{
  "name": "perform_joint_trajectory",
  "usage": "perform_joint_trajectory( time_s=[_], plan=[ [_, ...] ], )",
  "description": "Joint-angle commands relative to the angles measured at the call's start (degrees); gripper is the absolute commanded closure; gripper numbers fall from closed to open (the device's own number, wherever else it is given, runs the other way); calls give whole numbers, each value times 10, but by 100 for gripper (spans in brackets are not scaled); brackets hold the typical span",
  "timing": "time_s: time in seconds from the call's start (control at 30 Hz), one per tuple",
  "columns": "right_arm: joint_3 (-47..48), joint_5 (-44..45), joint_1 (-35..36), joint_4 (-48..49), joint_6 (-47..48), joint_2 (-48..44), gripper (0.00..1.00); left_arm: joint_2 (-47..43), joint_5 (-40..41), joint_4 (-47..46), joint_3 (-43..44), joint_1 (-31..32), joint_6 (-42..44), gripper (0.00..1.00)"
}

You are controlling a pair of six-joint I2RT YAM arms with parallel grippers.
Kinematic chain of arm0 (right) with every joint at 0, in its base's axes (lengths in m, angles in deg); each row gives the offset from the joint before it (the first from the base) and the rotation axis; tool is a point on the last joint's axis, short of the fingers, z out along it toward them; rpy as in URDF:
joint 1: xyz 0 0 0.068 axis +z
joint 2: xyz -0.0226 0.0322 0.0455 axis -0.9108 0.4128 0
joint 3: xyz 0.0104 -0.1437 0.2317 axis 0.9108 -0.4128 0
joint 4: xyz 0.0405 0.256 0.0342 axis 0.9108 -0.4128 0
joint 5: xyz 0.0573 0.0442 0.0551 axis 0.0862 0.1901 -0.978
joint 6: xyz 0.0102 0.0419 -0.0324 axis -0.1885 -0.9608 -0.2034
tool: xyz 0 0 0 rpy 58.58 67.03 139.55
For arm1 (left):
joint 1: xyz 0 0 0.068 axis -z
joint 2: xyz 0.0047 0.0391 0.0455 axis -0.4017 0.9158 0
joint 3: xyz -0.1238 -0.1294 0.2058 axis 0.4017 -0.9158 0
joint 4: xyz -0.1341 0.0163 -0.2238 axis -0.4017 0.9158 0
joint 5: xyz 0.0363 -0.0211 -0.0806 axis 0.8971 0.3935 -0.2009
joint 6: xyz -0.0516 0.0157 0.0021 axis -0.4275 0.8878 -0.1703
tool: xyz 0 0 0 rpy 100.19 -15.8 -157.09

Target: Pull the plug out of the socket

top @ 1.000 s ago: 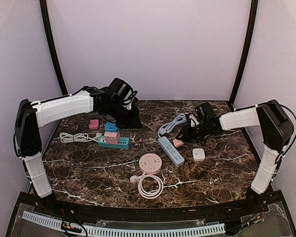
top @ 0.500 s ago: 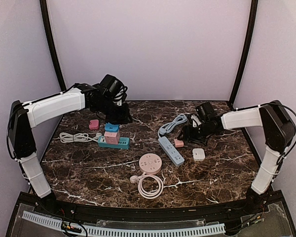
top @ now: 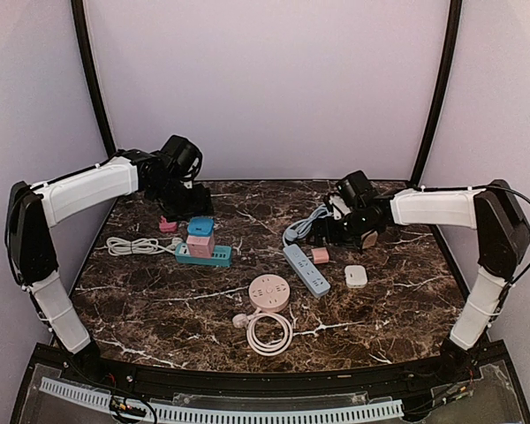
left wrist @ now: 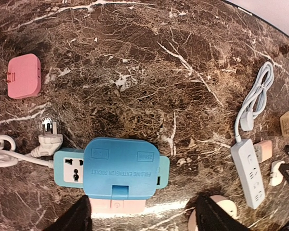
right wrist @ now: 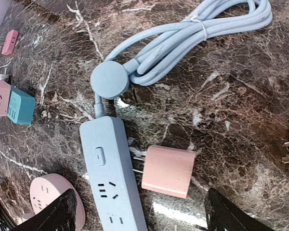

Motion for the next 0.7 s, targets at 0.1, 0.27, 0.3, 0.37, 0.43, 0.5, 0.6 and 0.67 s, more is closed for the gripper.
perform_joint_trajectory(
  time_s=[0.1, 0.27, 0.3, 0.37, 0.43, 0.5, 0.6, 0.67],
  plan=[
    [48, 27, 42, -21, 10, -7, 8, 43, 47, 35, 26, 2, 32, 15],
    [76, 17, 72, -11, 13, 16, 8, 92, 55, 51, 65, 2, 50, 14],
    [82, 14, 76, -7, 15, 22, 8, 98, 58, 54, 76, 2, 55, 14],
    [97, 8, 86, 0, 19, 35, 8, 113, 65, 65, 93, 2, 58, 14],
    [114, 5, 97, 1, 23, 50, 8, 126, 79, 78, 105, 2, 59, 14],
    [129, 4, 105, -1, 27, 63, 8, 134, 89, 86, 111, 2, 59, 15],
    [143, 1, 112, -2, 29, 77, 8, 139, 100, 100, 117, 2, 56, 15],
    [149, -3, 116, 0, 29, 84, 8, 139, 99, 104, 116, 2, 53, 15]
  ],
)
